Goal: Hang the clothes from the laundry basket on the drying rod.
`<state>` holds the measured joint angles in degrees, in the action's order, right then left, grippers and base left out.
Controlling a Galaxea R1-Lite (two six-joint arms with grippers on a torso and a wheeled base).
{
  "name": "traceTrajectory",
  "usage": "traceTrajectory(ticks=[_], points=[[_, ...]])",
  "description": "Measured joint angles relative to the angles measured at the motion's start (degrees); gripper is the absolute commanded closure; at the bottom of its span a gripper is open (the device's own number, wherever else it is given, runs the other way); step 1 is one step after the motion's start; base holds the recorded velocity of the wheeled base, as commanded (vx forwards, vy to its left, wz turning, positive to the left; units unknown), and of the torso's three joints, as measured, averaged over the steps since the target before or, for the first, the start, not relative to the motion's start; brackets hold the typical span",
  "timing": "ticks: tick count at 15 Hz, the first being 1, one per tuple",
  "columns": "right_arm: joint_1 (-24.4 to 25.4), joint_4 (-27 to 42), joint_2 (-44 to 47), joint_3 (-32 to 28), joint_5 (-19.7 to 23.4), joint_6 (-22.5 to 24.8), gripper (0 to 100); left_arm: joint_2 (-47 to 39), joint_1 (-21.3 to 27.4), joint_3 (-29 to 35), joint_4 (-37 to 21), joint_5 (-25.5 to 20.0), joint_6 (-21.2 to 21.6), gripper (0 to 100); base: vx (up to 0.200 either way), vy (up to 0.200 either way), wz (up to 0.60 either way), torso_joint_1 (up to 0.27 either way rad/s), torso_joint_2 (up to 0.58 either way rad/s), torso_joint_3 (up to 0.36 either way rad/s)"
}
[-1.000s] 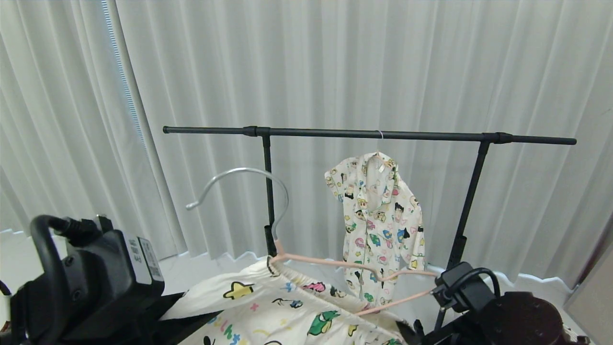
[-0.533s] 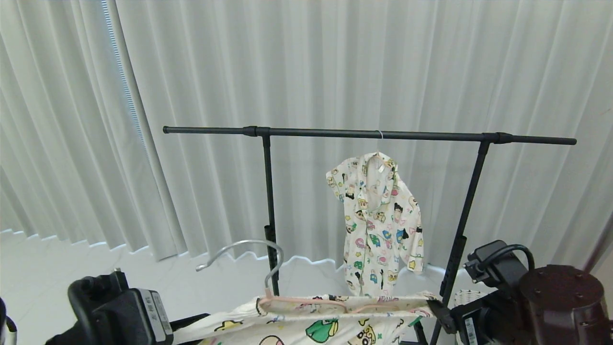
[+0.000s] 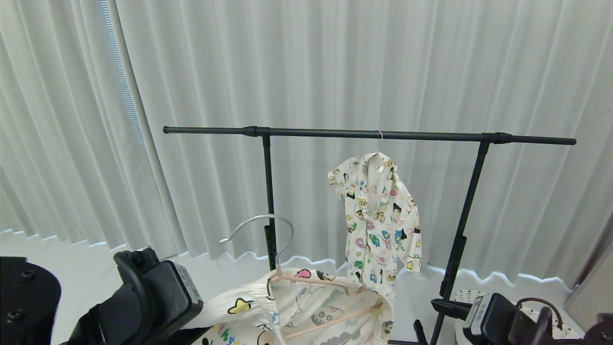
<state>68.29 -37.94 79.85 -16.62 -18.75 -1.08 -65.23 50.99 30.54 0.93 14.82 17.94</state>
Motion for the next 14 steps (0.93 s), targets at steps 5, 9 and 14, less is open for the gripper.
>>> traceTrajectory(ticks=[5,9,14], points=[[-1.07,0.35,-0.5,-2.07,7.01,9.9,0,0.79,6.91,-1.41,0.02,-4.82,0.15,100,0.0,0.0,0.0,0.0,0.0,0.0],[-0.9,0.39,3.04,-5.71,13.8,15.91,0,-0.54,12.31,-1.63,0.02,-5.17,0.48,100,0.0,0.0,0.0,0.0,0.0,0.0],[2.0,3.95,5.99,-8.02,18.13,16.38,0,-0.94,13.23,-1.66,0.02,-5.17,0.74,100,0.0,0.0,0.0,0.0,0.0,0.0]])
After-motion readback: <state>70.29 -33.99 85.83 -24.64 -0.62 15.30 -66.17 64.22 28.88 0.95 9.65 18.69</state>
